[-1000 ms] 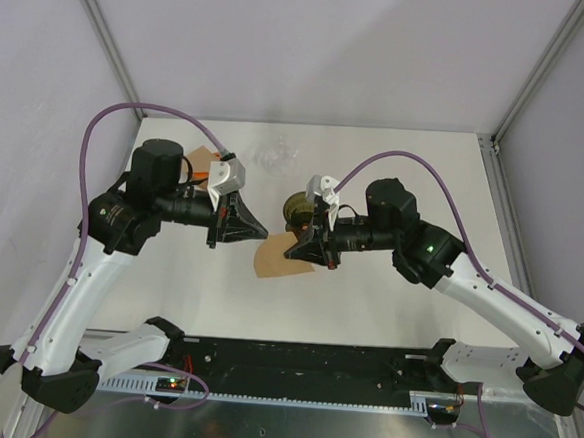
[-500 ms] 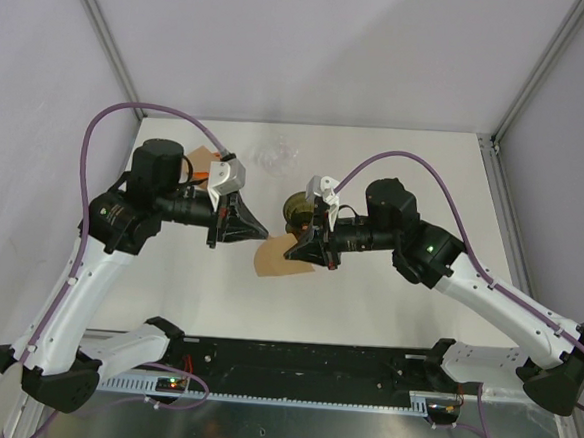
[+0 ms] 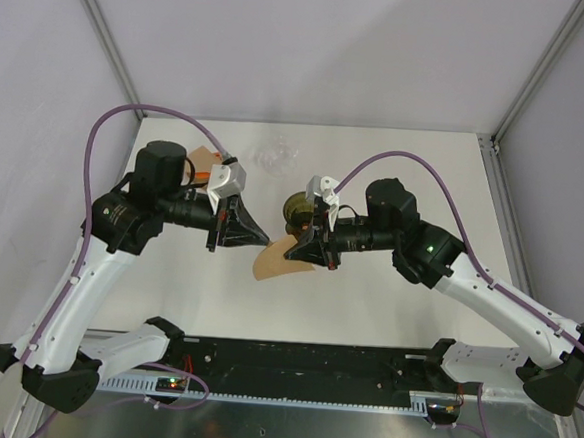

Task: Place the coffee filter in the dripper
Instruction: Place the coffee filter in the coffee dripper.

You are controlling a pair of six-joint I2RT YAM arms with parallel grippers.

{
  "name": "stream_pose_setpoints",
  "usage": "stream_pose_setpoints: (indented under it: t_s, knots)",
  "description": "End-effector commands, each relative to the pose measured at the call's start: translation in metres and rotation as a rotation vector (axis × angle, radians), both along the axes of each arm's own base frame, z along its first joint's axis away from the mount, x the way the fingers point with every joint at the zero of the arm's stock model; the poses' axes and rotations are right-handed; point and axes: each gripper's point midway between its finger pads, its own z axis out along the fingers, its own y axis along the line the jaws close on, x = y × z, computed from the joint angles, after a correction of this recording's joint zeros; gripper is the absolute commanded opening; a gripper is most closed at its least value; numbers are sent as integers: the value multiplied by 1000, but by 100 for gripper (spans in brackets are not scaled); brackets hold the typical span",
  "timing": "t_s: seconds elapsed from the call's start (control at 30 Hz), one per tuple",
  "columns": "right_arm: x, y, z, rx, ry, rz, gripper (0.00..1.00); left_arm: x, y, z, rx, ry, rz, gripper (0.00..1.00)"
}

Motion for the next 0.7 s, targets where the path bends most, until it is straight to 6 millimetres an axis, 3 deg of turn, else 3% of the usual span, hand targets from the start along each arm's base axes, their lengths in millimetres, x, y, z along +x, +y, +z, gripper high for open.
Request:
stream_pose_setpoints:
  t_s: [0.0,0.33,0.67]
  knots:
    - [-1,-1,28,66,-51,5,0,-7,-1,3,-18,-21,-35,2]
    - [5,1,29,69,-46,-23,0,-10,-1,6,-24,4,-38,17]
    - [11,1,30,74,-48,-46,0,-10,0,3,-17,7,-31,20]
